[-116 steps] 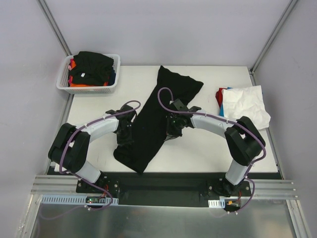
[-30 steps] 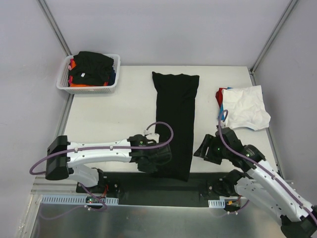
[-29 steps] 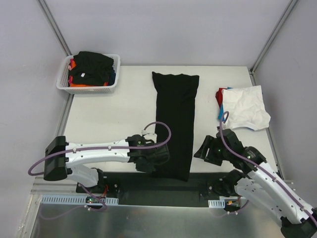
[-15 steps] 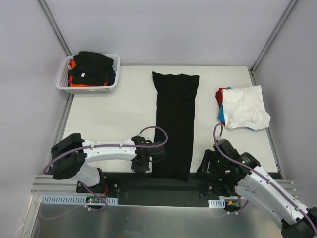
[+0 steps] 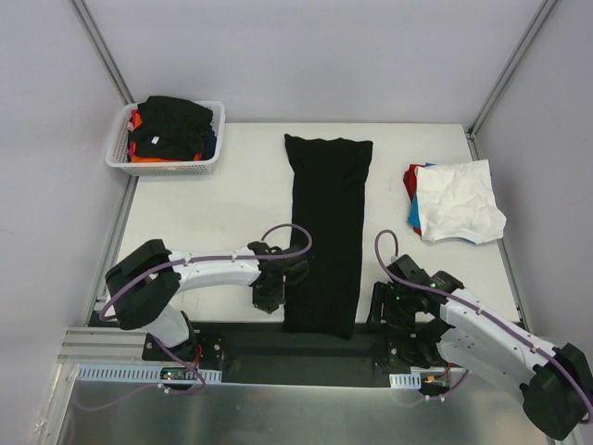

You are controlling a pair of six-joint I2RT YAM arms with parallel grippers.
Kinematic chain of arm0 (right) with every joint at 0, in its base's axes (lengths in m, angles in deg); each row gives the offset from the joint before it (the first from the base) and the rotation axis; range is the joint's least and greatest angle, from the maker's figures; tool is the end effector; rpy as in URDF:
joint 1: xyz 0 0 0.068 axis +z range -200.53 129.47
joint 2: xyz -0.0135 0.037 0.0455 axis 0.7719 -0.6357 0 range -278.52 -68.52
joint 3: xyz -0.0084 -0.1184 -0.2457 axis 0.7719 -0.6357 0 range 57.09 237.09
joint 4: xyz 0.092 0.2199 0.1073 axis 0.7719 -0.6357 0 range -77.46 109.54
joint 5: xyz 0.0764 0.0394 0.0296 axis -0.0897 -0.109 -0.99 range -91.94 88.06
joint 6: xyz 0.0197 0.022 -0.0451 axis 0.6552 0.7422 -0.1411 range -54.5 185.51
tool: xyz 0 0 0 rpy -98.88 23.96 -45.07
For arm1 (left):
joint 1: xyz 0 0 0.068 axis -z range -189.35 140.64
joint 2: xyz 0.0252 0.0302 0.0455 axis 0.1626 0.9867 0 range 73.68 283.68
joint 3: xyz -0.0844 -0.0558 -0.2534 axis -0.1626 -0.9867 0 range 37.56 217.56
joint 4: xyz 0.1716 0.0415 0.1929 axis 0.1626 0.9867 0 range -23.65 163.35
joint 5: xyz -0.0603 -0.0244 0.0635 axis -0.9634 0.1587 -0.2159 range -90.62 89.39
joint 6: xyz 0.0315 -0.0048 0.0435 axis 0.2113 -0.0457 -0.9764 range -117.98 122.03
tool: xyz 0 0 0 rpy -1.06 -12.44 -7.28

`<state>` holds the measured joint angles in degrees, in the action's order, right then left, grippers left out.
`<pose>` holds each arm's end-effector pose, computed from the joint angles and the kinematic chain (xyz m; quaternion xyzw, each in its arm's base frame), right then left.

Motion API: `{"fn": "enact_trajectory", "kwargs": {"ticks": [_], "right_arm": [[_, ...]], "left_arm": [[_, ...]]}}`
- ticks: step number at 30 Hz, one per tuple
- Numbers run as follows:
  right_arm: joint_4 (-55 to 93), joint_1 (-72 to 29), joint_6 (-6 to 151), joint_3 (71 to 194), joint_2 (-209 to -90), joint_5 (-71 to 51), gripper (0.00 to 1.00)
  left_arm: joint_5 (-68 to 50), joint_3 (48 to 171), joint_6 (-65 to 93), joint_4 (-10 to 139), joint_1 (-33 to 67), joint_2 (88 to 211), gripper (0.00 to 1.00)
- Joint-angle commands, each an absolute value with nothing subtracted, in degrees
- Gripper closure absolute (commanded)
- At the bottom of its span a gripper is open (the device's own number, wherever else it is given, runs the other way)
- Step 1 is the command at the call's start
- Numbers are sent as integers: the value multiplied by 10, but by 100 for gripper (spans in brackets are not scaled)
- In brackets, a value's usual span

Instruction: Fold and stack the t-shirts

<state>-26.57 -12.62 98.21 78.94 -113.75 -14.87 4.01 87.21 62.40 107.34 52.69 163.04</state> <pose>0.0904 0.0805 0.1570 -0.0644 0.9759 0.1926 0.0803 0.1252 -0.2296 0.1591 0.0113 0.9958 -0.0516 0.0743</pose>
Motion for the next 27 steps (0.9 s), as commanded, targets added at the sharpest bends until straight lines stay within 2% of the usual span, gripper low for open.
{"fn": "enact_trajectory", "kwargs": {"ticks": [1,3,4,5,8,9,11,12,15,18,23,27], "right_arm": [[-263,-116,967,810,-1176,-122,35],[-252,-116,967,815,-1200,-121,35],[-246,-115,967,818,-1208,-126,35],[-235,-113,968,820,-1216,-126,35],[-214,-100,973,828,-1244,-127,36],[-212,-96,974,832,-1252,-124,36],[-205,-83,973,844,-1278,-117,36],[-201,-77,975,847,-1287,-116,36],[-180,-55,986,860,-1320,-116,36],[-163,-30,1005,872,-1342,-108,36],[-130,-2,1024,881,-1374,-100,36],[-135,5,1023,900,-1395,-78,37]], "left_arm": [[3,859,616,1025,487,1587,100],[-20,857,613,1012,480,1573,95],[-24,861,604,1013,478,1568,89],[-32,863,600,1014,478,1565,78],[-35,859,600,1022,478,1542,63],[-40,855,602,1025,478,1534,51],[-45,849,607,1037,478,1507,44],[-47,845,610,1041,478,1495,34],[-49,831,614,1050,478,1462,24],[-63,813,618,1047,479,1464,24],[-103,803,609,996,481,1494,31],[-127,826,601,956,497,1540,32]]}}
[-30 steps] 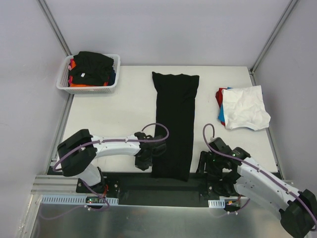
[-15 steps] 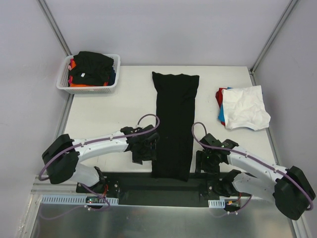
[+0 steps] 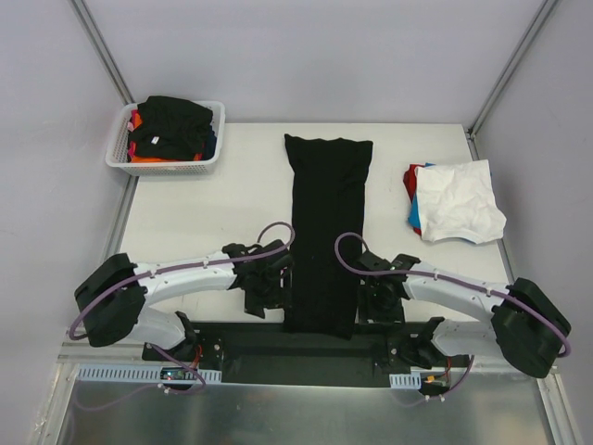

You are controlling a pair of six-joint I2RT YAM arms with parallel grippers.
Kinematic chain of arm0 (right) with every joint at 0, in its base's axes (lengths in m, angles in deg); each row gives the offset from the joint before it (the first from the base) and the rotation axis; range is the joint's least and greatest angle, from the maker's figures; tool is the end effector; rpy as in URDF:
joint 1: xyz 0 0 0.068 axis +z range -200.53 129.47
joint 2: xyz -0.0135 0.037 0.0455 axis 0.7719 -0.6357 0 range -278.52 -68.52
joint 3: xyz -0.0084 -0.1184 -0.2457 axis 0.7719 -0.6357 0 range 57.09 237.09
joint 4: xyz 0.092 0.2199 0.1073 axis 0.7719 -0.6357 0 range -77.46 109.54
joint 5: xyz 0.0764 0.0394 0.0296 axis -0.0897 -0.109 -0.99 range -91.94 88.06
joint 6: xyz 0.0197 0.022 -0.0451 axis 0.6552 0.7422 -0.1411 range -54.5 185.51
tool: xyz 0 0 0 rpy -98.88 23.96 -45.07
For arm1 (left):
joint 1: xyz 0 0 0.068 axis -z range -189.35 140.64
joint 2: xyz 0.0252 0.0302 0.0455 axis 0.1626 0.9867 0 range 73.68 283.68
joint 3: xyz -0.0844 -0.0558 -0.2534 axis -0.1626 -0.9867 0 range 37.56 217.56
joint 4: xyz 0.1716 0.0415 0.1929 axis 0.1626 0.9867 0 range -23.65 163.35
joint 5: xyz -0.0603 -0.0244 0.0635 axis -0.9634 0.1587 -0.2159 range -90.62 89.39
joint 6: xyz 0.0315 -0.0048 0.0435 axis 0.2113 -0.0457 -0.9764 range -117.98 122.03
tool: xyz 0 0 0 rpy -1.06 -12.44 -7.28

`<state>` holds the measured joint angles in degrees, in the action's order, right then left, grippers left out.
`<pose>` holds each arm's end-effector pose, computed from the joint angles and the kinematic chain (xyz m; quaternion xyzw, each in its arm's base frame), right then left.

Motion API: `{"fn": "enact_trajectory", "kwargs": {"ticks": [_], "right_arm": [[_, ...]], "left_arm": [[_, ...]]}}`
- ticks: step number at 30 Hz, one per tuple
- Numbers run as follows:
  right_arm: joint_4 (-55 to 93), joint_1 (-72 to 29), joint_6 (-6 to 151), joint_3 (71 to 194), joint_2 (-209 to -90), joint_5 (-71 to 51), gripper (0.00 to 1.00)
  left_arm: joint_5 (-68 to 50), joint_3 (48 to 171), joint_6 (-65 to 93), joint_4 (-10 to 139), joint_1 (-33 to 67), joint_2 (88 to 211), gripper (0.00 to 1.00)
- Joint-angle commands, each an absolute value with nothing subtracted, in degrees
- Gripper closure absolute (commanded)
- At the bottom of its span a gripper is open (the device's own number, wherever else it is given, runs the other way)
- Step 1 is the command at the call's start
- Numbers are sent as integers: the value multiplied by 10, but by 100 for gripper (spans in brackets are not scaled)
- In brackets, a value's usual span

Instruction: Fold and stack the t-shirts

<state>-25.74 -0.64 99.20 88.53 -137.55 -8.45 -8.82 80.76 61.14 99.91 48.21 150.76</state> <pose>0.1063 0.1324 0.1496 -0.1438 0.9860 0.0835 0.0085 0.1243 -0.2050 0.1832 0.0008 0.9783 -0.2029 0.0427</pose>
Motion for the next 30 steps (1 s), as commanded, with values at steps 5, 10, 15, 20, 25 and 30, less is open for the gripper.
{"fn": "enact_trajectory", "kwargs": {"ticks": [5,10,15,20,25,30], "right_arm": [[-176,5,1029,956,-1374,-49,37],[-205,5,1064,977,-1300,-24,37],[-176,12,1092,920,-1277,-31,38],[-132,33,1131,863,-1266,-39,38],[-113,73,1155,843,-1276,-34,38],[-96,106,1169,843,-1300,-29,39]], "left_arm": [[-136,889,586,947,522,1595,33],[-137,891,587,947,526,1587,33],[-134,868,603,940,531,1578,33],[-125,843,623,931,549,1581,33],[-123,825,641,908,566,1588,33],[-120,828,650,900,573,1598,34]]}}
